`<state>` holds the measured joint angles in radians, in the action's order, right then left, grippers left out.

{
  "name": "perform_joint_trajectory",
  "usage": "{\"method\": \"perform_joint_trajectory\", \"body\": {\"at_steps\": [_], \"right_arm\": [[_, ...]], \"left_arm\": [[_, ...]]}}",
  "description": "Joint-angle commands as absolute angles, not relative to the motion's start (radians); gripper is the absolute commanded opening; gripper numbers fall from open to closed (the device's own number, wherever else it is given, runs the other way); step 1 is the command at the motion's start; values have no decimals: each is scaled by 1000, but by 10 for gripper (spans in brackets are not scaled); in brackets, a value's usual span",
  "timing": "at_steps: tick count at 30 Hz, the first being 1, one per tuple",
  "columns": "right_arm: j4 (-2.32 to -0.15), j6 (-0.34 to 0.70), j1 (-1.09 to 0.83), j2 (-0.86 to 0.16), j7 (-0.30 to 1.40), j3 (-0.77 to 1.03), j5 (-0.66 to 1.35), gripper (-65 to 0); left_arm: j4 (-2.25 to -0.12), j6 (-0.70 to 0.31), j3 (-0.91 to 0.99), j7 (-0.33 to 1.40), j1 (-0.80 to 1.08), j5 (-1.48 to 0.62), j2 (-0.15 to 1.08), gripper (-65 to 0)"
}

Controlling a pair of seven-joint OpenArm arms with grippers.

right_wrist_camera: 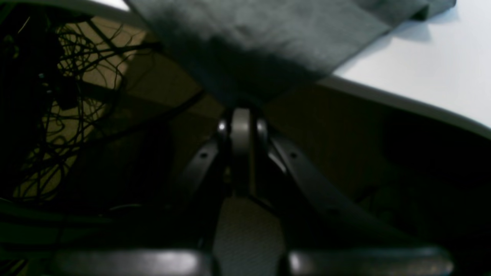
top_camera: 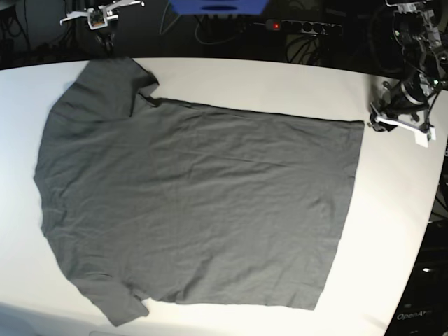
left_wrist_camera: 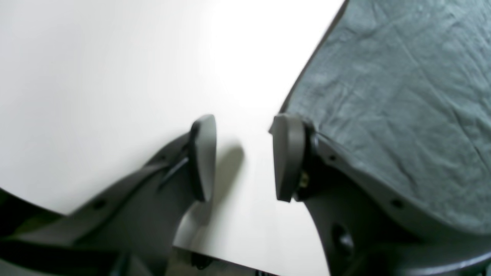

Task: Fold the T-shirt properly
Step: 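Move the left gripper down to the grey T-shirt's hem corner, then close the left gripper on the hem corner of the shirt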

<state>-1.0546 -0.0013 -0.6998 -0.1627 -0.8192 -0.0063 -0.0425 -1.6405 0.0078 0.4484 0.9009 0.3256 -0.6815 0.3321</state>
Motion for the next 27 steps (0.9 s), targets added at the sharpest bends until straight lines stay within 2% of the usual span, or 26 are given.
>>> {"method": "perform_joint_trajectory", "body": {"at_steps": [1, 6, 27], "right_arm": [[-1064, -5, -714, -170, -845, -2, -35, -638], [-1064, -5, -714, -170, -845, -2, -35, -638], [-1061, -5, -702, -170, -843, -2, -35, -637]], "left_arm": [[-1658, 2, 437, 891, 317, -693, 344, -408], [-1652, 2, 386, 891, 283, -693, 344, -408], [-1555, 2, 384, 889, 231, -610, 334, -407]]}}
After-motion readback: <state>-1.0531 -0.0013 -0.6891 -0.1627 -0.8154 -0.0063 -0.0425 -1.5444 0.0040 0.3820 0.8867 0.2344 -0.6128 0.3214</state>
